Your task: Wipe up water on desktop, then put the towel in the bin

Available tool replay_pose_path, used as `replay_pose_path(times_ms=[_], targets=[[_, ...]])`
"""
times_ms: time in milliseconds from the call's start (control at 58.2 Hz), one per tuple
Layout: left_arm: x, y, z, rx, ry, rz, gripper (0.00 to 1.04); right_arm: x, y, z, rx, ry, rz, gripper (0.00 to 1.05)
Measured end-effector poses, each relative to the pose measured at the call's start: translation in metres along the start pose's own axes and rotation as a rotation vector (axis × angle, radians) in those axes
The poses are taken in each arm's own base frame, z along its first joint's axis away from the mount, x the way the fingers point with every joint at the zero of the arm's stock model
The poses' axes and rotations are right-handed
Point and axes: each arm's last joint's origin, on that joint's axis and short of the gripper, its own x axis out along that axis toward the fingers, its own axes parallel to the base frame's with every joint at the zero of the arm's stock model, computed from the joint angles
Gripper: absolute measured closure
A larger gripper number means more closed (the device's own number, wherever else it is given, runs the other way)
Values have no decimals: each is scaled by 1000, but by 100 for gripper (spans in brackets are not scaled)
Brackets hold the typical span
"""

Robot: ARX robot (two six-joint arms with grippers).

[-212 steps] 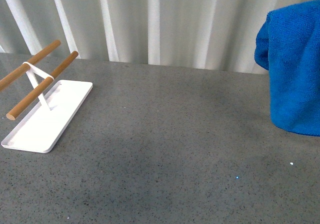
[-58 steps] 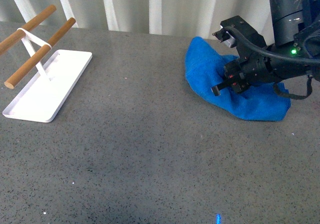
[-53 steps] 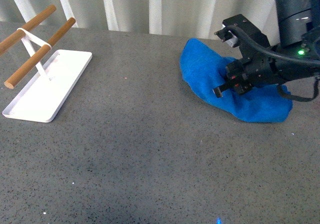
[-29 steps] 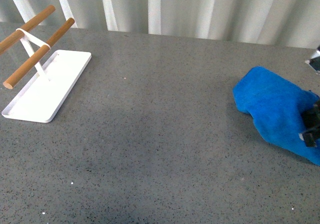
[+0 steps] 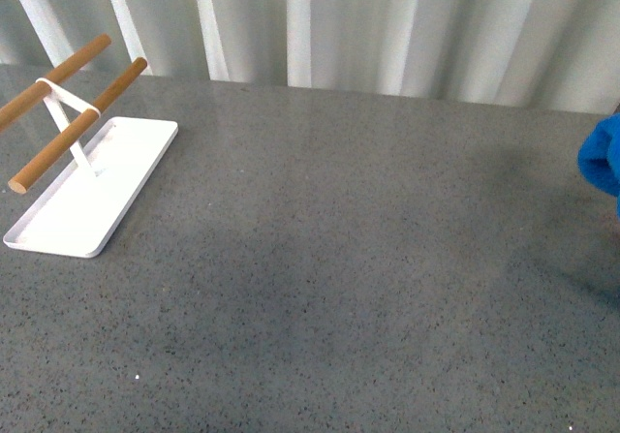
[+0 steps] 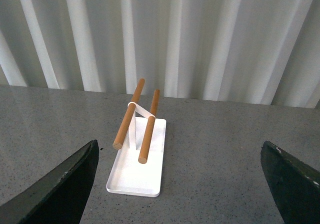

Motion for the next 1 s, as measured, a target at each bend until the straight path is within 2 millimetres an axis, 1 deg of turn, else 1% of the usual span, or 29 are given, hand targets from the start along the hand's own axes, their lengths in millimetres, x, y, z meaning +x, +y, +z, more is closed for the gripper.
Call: replay_pose_path(times_ms=[52,103,137,155,206,223,292,361,395,481,567,601,739,997], targets=[[0,0,0,0,0,0,7,-9,-8,14,-7,-34,-18,101],[0,0,0,0,0,0,7,-23,-17,32,-10,-87,-37,101],[0,0,0,0,0,0,7,-35,-24,44,-14,-126,-52,101],[0,0,0,0,0,0,7,-44,-29,53,-18,-156,-65,101],[0,0,0,0,0,0,7,-63,-42,69,-22,-206,-100,101],[0,0,0,0,0,0,7,-72,-49,76,-23,-226,-121,101],[0,0,0,0,0,0,7,-90,-71,87,-7,-249,-190,101],[0,0,0,0,0,0,7,-97,-90,89,27,-241,-248,101],[0,0,0,0,0,0,7,-99,-106,86,67,-222,-276,101],[0,0,0,0,0,0,7,-96,-134,72,149,-168,-311,101],[0,0,0,0,0,0,7,-90,-148,57,198,-124,-324,101],[0,0,0,0,0,0,7,-86,-154,48,232,-98,-323,101],[0,0,0,0,0,0,7,-68,-168,21,304,-23,-328,101],[0,0,0,0,0,0,7,-42,-177,-15,376,81,-325,101]])
